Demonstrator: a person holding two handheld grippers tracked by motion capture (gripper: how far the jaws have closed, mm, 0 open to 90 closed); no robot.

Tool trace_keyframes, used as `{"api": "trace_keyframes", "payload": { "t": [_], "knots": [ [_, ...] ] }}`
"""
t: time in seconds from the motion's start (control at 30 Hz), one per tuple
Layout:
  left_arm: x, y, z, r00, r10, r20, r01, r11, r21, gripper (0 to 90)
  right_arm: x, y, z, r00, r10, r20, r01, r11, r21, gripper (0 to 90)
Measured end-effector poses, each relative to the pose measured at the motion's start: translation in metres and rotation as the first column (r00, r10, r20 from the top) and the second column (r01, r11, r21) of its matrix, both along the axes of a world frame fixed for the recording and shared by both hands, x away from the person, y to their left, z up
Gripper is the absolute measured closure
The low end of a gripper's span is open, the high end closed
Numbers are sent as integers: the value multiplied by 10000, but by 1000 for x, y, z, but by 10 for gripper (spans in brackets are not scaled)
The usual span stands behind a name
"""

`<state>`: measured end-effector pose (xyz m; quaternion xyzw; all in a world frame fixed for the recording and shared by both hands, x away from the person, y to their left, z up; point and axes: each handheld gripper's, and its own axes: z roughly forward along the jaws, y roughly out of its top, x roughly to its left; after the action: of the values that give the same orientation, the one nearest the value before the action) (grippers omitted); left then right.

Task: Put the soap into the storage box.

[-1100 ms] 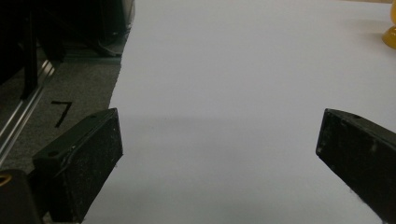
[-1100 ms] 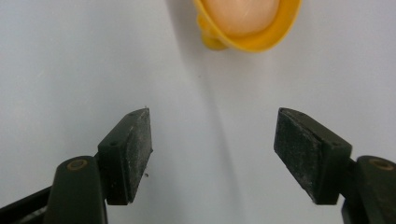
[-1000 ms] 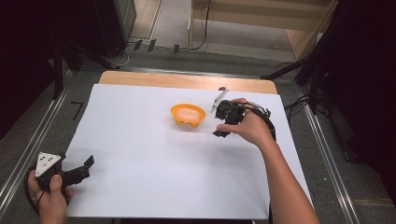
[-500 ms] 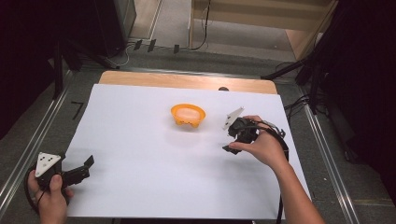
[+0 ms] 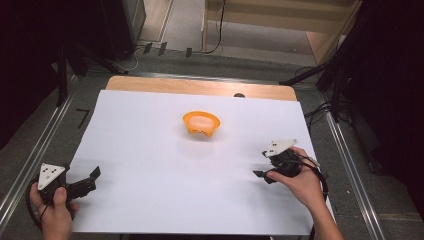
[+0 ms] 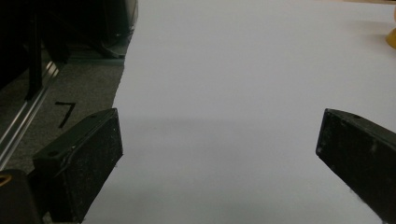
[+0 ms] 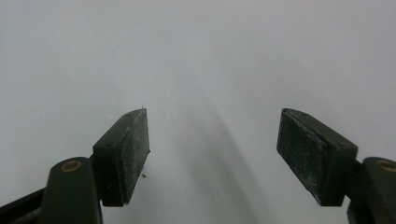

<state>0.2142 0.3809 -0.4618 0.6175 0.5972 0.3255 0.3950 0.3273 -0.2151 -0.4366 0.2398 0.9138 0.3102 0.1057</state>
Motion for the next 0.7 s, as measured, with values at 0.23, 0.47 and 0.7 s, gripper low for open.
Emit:
{"api": "trace_keyframes", "payload": {
  "t": [0.23, 0.47, 0.7],
  "knots": [
    [0, 0, 0, 10000, 33, -12, -33, 10000, -2, 12, -17, -30, -12, 9976, -677, 169, 663, 9950, 745, 262],
    [0, 0, 0, 10000, 85, -6, -85, 10000, 1, 12, -34, -67, -24, 9903, -1328, 420, 1253, 9812, 1468, 263],
    [0, 0, 0, 10000, 91, 7, -91, 10000, 8, 12, -45, -89, -32, 9818, -1824, 519, 1697, 9672, 1891, 263]
  ]
}}
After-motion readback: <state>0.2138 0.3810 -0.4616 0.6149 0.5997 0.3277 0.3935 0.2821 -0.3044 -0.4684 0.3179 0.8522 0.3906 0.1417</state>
